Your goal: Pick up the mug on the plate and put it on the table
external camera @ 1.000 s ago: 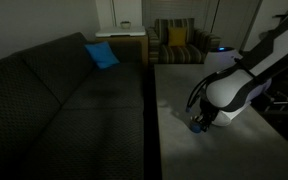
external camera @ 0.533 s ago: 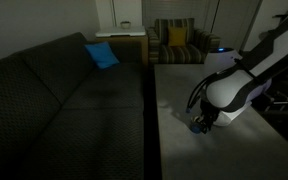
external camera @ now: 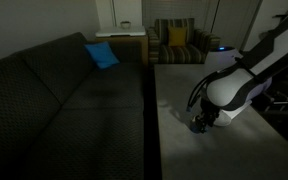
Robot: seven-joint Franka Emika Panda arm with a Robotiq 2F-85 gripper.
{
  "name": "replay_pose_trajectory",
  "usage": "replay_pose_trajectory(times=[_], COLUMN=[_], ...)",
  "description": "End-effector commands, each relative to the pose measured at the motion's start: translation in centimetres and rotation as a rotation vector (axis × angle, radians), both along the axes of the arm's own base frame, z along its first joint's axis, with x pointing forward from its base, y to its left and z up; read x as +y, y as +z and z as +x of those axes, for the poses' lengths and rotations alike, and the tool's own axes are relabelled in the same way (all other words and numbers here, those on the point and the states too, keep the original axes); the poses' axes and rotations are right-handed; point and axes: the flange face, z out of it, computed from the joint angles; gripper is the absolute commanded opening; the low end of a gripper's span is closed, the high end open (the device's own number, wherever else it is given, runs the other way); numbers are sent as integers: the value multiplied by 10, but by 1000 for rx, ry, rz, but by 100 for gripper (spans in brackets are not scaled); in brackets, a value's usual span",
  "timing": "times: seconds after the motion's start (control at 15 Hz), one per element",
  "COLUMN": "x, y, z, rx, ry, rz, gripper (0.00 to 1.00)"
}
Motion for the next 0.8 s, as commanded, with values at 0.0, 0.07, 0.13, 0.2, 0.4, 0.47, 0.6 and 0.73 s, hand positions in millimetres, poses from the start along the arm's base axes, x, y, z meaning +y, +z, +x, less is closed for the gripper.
replay_pose_trajectory(times=[0.0, 0.07, 0.13, 0.2, 0.4, 0.47, 0.6, 0.73], x=[-6, -5, -5, -4, -15, -19, -25, -31], y=[19, 26, 32, 41, 62, 66, 73, 77], z=[3, 3, 2, 0, 3, 4, 3, 3], rx=[-17, -20, -21, -30, -54, -58, -60, -61], ry=[25, 26, 36, 50, 60, 52, 44, 34], rz=[45, 64, 77, 91, 119, 128, 136, 153], gripper=[92, 98, 99, 100, 100, 100, 100, 100])
